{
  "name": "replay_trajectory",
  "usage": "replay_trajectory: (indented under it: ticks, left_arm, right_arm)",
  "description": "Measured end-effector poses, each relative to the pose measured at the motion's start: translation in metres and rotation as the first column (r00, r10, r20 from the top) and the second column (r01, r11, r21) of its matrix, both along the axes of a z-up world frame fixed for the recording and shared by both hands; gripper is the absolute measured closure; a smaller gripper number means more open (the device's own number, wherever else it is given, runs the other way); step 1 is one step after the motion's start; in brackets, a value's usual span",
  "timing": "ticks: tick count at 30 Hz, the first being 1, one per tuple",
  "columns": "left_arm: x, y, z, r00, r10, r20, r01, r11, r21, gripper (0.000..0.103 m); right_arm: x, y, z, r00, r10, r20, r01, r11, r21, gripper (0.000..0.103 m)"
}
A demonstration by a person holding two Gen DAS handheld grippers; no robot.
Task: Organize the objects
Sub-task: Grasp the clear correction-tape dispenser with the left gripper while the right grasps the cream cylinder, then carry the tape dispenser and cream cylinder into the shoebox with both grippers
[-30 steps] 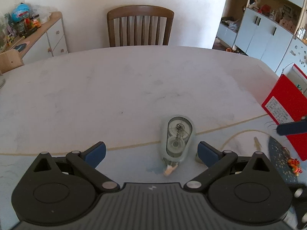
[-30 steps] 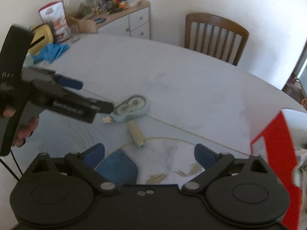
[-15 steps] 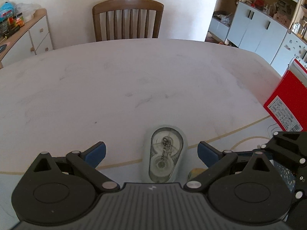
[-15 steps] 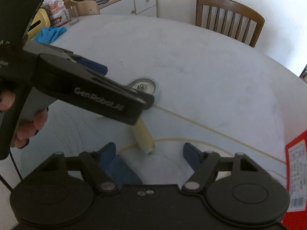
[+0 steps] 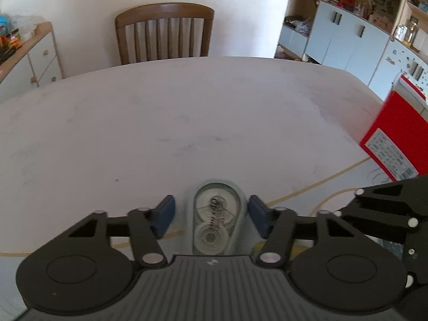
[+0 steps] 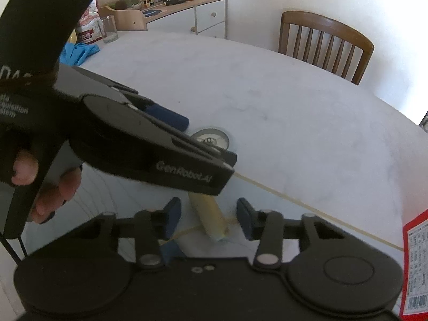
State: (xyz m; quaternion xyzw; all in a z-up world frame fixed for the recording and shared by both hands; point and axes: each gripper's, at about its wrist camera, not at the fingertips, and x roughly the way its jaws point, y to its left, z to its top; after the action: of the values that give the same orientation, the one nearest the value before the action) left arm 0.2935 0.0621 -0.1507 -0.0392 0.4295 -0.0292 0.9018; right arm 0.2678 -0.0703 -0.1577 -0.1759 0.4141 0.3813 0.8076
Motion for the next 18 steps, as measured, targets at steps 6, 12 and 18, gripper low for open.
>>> replay_trajectory:
  ticks: [6, 12, 18]
  left_arm:
    - [-0.002, -0.003, 0.0, 1.0, -0.008, -0.001, 0.008, 1.0, 0.007, 0.052]
    - [-0.004, 0.001, 0.003, 1.0, 0.025, -0.009, -0.025, 1.0, -0.001, 0.052]
    - [-0.013, 0.002, 0.013, 0.999, 0.044, -0.015, -0.044, 0.999, -0.009, 0.052]
  right_arm:
    - [-0.003, 0.0, 0.002, 1.0, -0.003, 0.001, 0.003, 1.0, -0.015, 0.079]
    - [-0.001, -0.002, 0.006, 0.999, -0.051, -0.014, 0.05, 0.998, -0.032, 0.089]
    - [-0.003, -0.025, 0.017, 0.988, -0.14, -0.061, 0.14, 0.99, 0.005, 0.089]
